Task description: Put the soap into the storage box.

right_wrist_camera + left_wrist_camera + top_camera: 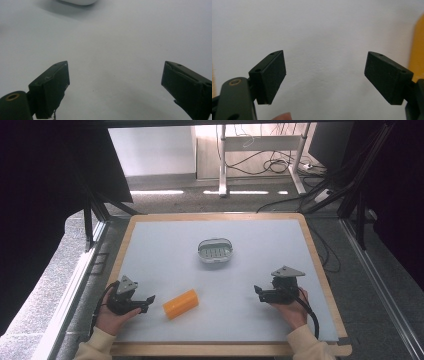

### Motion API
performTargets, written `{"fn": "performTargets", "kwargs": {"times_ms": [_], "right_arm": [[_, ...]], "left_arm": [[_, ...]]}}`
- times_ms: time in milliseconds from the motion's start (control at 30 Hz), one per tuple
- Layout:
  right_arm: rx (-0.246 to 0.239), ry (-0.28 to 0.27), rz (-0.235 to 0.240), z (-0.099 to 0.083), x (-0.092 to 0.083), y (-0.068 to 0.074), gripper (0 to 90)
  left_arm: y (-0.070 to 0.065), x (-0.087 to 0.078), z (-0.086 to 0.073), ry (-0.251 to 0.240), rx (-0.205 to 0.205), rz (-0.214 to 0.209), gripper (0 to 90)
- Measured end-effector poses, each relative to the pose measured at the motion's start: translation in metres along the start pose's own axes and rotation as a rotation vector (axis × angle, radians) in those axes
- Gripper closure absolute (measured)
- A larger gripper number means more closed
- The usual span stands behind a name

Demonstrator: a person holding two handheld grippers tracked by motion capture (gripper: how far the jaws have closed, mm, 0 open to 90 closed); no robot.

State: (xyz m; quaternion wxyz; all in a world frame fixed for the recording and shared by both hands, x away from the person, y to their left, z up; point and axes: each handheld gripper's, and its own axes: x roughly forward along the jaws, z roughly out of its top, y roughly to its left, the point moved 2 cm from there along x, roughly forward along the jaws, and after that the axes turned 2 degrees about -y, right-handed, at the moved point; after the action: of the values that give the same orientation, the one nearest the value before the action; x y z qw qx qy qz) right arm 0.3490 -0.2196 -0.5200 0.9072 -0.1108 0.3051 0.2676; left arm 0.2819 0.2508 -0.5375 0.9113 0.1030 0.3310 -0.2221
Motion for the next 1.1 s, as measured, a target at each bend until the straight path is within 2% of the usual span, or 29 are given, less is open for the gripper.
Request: {"fn": "performTargets", "kwargs": {"times_ms": [67, 167, 300, 467, 567, 667, 733, 933, 1000, 1033, 1100], "right_arm": [[-0.008, -0.001, -0.012, -0.001, -0.001, 0.000, 9.4], [0.021, -0.009, 0.021, -0.001, -0.003, 0.000, 11.1], [-0.017, -0.013, 0.001, -0.001, -0.007, 0.001, 11.2], [-0.013, -0.008, 0.027, -0.002, -0.011, 0.001, 14.6], [-0.017, -0.004, 0.017, -0.003, -0.015, 0.002, 15.2], [0.000, -0.006, 0.018, -0.005, -0.015, 0.000, 15.2], [0.027, -0.002, 0.029, -0.006, -0.014, -0.002, 15.2], [0.012, 0.002, 0.013, -0.007, -0.013, -0.002, 15.1], [0.000, -0.002, 0.000, -0.007, -0.013, -0.001, 13.7], [-0.009, -0.008, -0.024, -0.008, -0.013, -0.001, 12.5], [-0.007, -0.012, -0.024, -0.008, -0.014, -0.001, 12.2]], "left_arm": [[0.000, 0.001, 0.000, 0.004, -0.006, 0.008, 17.3], [-0.001, 0.003, -0.003, 0.020, -0.023, -0.001, 18.1], [-0.003, 0.004, -0.003, 0.028, -0.028, 0.004, 19.7], [-0.004, 0.002, -0.004, 0.033, -0.033, -0.007, 19.4], [-0.005, -0.001, -0.003, 0.020, -0.033, -0.007, 19.8], [-0.004, -0.003, -0.003, 0.014, -0.030, -0.014, 20.1], [-0.003, -0.004, -0.002, 0.006, -0.036, -0.034, 20.2], [0.002, -0.011, 0.002, -0.007, -0.030, -0.043, 22.6], [0.002, -0.013, 0.002, -0.014, -0.021, -0.046, 23.6], [0.001, -0.014, 0.002, -0.019, -0.007, -0.051, 24.5], [0.000, -0.016, 0.004, -0.020, 0.014, -0.068, 25.3]]}}
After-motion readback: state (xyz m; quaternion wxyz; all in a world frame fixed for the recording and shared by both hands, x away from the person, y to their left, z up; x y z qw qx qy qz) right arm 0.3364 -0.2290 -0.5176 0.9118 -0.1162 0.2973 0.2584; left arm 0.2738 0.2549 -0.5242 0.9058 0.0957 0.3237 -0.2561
